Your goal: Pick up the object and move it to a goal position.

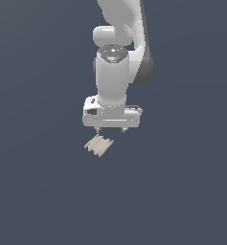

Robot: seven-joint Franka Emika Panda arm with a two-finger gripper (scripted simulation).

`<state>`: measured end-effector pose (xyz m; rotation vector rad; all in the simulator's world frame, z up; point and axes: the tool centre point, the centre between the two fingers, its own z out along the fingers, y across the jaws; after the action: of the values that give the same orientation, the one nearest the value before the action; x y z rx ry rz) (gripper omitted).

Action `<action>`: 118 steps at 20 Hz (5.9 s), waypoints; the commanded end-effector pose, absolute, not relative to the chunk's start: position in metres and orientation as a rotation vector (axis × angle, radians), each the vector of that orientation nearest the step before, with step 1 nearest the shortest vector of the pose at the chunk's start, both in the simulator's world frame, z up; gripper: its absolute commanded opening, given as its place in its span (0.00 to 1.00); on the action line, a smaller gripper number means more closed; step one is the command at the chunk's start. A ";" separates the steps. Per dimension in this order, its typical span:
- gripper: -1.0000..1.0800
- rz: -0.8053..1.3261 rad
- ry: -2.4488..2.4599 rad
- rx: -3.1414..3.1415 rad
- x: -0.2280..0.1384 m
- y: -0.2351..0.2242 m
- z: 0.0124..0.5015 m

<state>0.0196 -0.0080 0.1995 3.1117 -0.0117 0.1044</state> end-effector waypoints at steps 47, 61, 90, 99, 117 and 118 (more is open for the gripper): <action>1.00 0.467 -0.541 2.521 0.036 -0.031 0.056; 1.00 0.474 -0.542 2.517 0.041 -0.044 0.036; 0.00 0.477 -0.543 2.520 0.046 -0.060 0.091; 0.00 0.473 -0.545 2.522 0.050 -0.086 0.191; 0.00 0.473 -0.545 2.521 0.065 -0.136 0.406; 0.00 0.474 -0.544 2.520 0.066 -0.137 0.416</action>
<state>0.0652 -0.1346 0.4007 2.5199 -0.5458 0.4749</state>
